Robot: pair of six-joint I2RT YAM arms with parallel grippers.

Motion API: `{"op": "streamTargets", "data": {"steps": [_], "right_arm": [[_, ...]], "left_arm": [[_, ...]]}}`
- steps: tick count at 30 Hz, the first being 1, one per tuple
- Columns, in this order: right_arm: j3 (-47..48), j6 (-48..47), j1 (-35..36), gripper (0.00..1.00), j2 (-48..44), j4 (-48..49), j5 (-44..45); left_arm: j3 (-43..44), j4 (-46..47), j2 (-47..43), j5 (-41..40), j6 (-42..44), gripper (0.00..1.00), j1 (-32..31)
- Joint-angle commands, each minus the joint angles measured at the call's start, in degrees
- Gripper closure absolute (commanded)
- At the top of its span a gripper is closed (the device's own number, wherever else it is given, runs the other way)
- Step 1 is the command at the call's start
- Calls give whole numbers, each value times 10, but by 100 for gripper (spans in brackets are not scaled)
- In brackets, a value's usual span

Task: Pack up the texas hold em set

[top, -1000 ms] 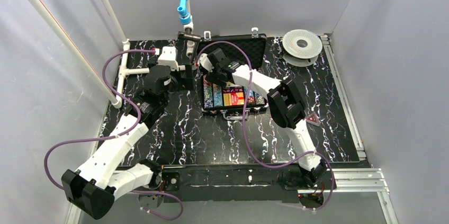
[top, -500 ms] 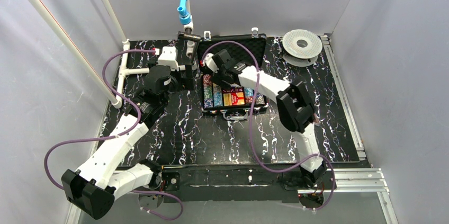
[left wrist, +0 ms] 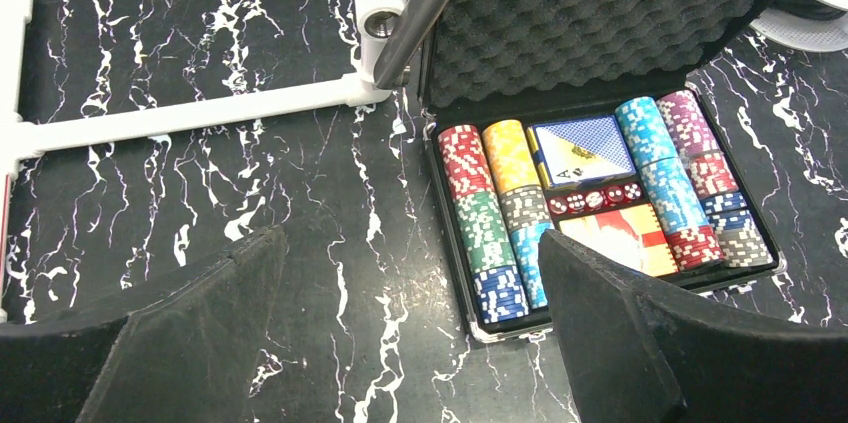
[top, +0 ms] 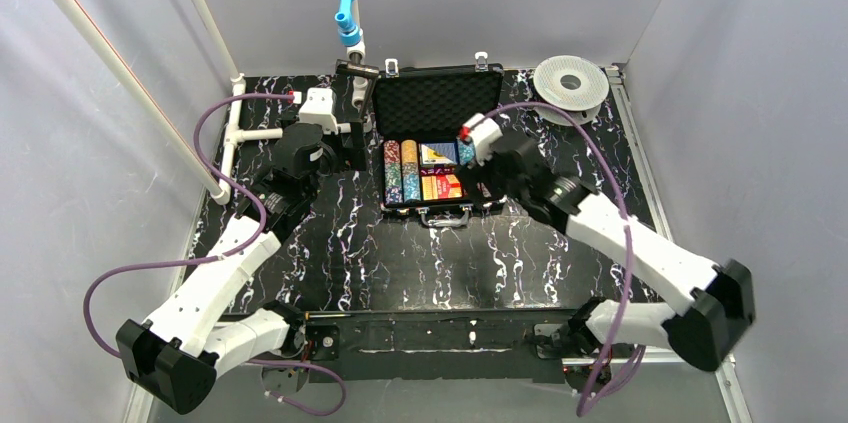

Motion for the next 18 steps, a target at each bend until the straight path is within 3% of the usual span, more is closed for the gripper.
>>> {"op": "streamTargets", "data": {"steps": [1,4,8,12,18], "right_arm": [[-93,160,-8,1,-109,25,76],[-133,267,-31,2,-196,2,142],[-127,384,-173,2,-251,-84,5],[-108,397,-290,2,-218,-138,-122],[-73,422,-323,3,-117,-194,-119]], "left_arm": [[8,1,-9,1,-4,0,2],[8,3,-12,3,-4,0,3],[17,2,-6,13,-7,1,2],[89,-52,32,27,-38,0,2],[172,-69,58,56,-47,1,2]]}}
